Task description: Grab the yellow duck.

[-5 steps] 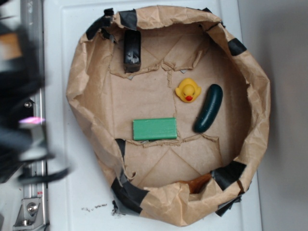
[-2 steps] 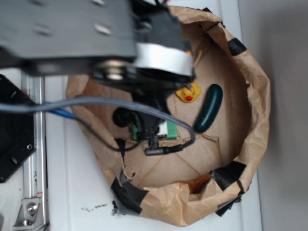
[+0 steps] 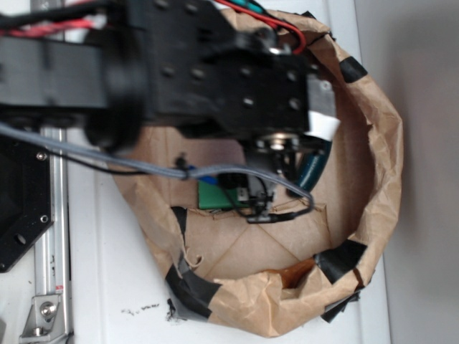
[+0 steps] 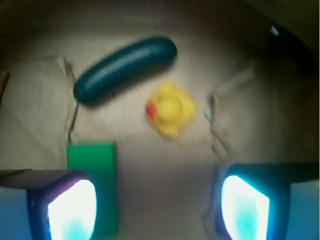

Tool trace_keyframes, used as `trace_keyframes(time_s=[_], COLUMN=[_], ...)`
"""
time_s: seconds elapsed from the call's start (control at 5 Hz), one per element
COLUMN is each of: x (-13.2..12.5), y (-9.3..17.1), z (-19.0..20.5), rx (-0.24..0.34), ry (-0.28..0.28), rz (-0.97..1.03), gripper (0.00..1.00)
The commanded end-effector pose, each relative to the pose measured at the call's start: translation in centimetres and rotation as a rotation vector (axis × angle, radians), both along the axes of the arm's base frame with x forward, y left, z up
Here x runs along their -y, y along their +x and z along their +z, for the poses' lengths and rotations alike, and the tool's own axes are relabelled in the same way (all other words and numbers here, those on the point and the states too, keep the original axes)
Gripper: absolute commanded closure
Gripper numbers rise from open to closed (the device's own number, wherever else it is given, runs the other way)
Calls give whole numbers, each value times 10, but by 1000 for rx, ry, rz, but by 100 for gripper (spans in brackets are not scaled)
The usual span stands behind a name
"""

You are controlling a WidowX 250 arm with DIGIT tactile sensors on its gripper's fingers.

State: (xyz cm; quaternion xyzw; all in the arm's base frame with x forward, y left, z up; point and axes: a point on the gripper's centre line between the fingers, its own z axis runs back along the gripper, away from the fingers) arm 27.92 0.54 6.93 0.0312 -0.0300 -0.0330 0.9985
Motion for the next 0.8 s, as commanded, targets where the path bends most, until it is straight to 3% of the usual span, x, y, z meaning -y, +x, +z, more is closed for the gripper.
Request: trace_keyframes(time_s=[0.0, 0.2, 0.6], x=[37, 37, 8], y=[25, 25, 27], z=[-2, -3, -26], rx=[80, 82, 28], ry=[26, 13, -9], rz=[-114, -120, -65], gripper=[0, 0, 0])
